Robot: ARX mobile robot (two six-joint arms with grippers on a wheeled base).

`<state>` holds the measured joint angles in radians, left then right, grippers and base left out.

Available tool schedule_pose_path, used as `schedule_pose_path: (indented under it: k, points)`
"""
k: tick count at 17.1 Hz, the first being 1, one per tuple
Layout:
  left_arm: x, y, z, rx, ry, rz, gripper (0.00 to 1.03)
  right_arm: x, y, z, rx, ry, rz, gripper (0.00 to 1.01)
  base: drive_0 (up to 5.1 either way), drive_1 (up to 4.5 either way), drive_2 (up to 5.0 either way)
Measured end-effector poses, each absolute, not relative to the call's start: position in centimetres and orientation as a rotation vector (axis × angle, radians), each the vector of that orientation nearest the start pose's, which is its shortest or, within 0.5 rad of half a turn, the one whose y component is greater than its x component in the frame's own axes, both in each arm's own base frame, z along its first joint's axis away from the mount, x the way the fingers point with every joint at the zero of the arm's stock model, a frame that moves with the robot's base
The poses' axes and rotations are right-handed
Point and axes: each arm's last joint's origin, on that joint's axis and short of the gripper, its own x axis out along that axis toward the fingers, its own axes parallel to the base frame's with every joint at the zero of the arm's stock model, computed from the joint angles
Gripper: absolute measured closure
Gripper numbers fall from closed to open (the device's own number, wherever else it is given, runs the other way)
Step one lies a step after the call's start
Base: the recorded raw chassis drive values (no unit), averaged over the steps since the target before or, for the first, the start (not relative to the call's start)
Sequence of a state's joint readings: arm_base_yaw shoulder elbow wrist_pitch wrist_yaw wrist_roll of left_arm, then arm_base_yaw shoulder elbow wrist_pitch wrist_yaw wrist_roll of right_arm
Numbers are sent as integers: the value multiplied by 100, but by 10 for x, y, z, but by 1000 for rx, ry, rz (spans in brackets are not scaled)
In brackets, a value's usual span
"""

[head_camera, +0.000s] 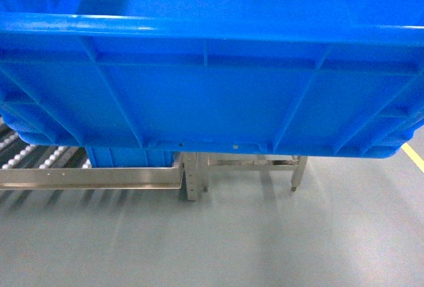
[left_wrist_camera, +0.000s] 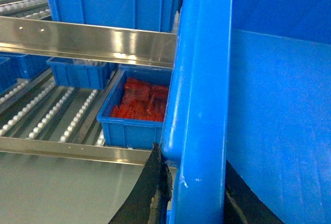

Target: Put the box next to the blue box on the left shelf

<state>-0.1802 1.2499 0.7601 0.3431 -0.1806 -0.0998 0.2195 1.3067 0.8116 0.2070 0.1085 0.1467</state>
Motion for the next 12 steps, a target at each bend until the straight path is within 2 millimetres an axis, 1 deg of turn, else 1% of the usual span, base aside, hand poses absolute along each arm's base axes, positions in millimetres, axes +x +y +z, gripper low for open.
schedule_pose_path:
  k: [12]
  points:
    - [273, -44, 278, -74, 143, 7, 89, 281, 60, 267, 99, 292, 89, 93, -502, 239, 239]
